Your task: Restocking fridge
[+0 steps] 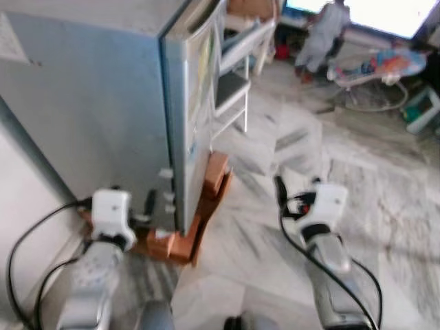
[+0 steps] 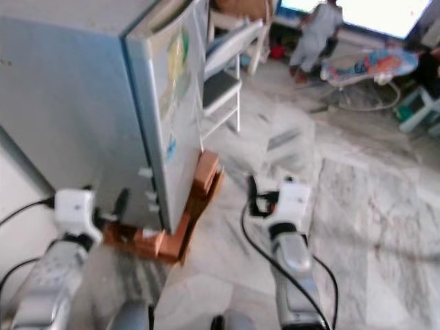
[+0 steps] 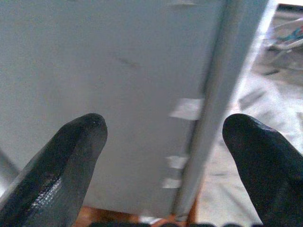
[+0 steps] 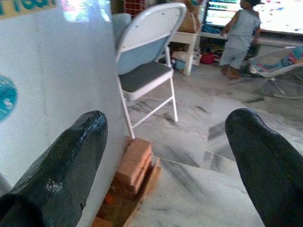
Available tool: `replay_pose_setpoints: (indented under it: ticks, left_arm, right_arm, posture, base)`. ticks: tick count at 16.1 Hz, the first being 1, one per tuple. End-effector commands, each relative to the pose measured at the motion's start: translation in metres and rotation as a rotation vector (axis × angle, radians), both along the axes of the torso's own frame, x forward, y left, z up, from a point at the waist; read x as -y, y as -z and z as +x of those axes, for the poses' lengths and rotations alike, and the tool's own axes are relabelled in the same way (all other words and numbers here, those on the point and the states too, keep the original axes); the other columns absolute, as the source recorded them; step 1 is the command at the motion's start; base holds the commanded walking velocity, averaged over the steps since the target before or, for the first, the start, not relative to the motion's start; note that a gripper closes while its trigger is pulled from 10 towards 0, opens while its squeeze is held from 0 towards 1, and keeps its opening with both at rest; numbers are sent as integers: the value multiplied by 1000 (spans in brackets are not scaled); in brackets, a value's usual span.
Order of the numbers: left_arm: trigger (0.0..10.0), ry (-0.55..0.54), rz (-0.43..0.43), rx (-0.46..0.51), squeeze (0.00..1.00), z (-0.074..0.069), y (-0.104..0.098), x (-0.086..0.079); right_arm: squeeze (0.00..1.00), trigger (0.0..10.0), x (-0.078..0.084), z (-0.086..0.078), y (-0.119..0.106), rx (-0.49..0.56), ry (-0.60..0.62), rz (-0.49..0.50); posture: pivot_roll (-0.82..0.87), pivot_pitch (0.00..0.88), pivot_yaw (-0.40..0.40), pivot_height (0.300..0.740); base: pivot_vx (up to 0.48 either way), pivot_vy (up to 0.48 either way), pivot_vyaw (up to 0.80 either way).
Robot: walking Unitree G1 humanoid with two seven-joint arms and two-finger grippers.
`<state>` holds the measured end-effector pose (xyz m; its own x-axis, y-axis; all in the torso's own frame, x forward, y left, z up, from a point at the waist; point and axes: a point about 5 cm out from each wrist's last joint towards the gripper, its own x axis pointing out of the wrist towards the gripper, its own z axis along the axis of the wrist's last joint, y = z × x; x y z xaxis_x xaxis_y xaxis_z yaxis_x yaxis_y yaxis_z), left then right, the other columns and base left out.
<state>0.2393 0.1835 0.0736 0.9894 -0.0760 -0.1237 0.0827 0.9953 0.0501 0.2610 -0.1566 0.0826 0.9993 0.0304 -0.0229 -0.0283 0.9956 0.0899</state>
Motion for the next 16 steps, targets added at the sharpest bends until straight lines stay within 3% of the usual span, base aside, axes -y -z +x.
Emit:
replay_pose_setpoints:
  ticks: [1, 8, 16]
  left_arm:
    - [10000, 25, -12, -7, 0, -2, 3, 10]
    - [10000, 3, -14, 7, 0, 4, 3, 11]
    - [10000, -55, 6, 56, 0, 21, -5, 0]
  right_arm:
    - [0, 10000, 12, -3, 1, -10, 31, -22]
    - [0, 10000, 9, 2, 1, -12, 16, -32]
    - [0, 10000, 10, 0, 1, -20, 17, -33]
  posture:
    - [103, 111, -77, 740]
    - [102, 102, -90, 740]
    - [93, 106, -92, 740]
  base:
    - [0, 0, 0]
    - [0, 0, -800]
    - [0, 0, 0]
